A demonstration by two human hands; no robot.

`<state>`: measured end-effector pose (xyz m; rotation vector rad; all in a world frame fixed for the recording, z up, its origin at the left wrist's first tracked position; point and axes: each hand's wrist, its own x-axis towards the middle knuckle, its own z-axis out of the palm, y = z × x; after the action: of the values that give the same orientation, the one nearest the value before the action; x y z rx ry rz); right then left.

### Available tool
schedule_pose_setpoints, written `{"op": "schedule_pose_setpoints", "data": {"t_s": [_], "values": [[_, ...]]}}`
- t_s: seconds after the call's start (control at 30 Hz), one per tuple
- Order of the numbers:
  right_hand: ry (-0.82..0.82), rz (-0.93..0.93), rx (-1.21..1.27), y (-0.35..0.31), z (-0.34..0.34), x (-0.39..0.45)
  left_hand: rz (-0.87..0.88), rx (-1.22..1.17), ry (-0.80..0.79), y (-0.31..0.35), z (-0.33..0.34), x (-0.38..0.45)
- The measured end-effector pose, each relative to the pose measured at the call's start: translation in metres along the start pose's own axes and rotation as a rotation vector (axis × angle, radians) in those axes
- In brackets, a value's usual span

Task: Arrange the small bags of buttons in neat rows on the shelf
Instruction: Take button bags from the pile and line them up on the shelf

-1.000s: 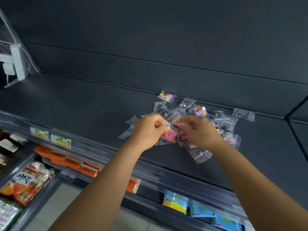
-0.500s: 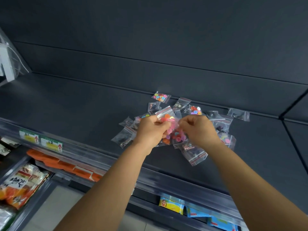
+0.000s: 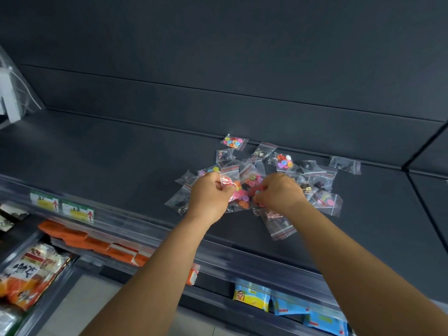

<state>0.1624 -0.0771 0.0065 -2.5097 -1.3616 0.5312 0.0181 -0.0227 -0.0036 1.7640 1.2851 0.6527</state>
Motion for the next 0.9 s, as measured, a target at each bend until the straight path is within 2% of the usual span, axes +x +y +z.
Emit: {"op": "schedule_pose_setpoints", "data": {"t_s": [0.07,0.17,0.3,0.47,0.67,0.9], "values": [[0.057,-0.047,0.085,0.004,0.000,-0.003,0.006,-0.006,-0.015,-0.001,-0.001,-0.002],[0.181,-0.067,0.413,0.007,-0.002,-0.012,0.028,-0.052,-0.048,0.002,-0.001,-0.006],[0.259,0.000,0.852,0.015,-0.011,-0.025,0.068,-0.082,-0.075,0.011,0.005,-0.010],[0.310,0.063,1.171,0.039,-0.027,-0.056,0.114,-0.140,-0.175,0.030,0.033,-0.021],[0.442,0.130,1.194,0.087,-0.044,-0.090,0.208,-0.186,-0.304,0.067,0.081,-0.048],[0.561,0.201,1.026,0.166,-0.072,-0.133,0.280,-0.270,-0.407,0.125,0.152,-0.096]]}}
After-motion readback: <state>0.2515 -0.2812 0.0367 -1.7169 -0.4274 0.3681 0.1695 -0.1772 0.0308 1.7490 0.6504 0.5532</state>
